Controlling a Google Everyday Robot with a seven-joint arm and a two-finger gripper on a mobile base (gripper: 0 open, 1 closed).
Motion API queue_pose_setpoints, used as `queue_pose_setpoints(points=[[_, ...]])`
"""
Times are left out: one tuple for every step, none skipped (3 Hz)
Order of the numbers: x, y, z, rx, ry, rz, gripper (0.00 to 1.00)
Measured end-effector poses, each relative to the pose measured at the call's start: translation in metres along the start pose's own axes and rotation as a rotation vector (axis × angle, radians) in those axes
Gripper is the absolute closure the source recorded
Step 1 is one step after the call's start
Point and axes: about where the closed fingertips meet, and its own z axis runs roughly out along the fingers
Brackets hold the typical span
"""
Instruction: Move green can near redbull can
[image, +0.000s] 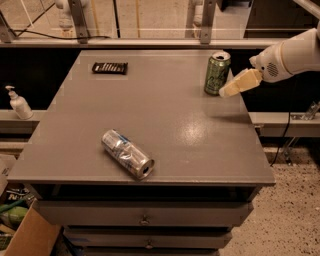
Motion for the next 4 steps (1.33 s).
queue_pose_setpoints(points=[[-0.003, -0.013, 0.014, -0.02, -0.09, 0.061, 0.0], [-0.015, -0.017, 0.034, -0.056, -0.183, 0.107, 0.0], [-0.028, -0.01, 0.049, -0.099, -0.247, 0.125, 0.18], [-0.033, -0.002, 0.051, -0.126, -0.282, 0.124, 0.41]])
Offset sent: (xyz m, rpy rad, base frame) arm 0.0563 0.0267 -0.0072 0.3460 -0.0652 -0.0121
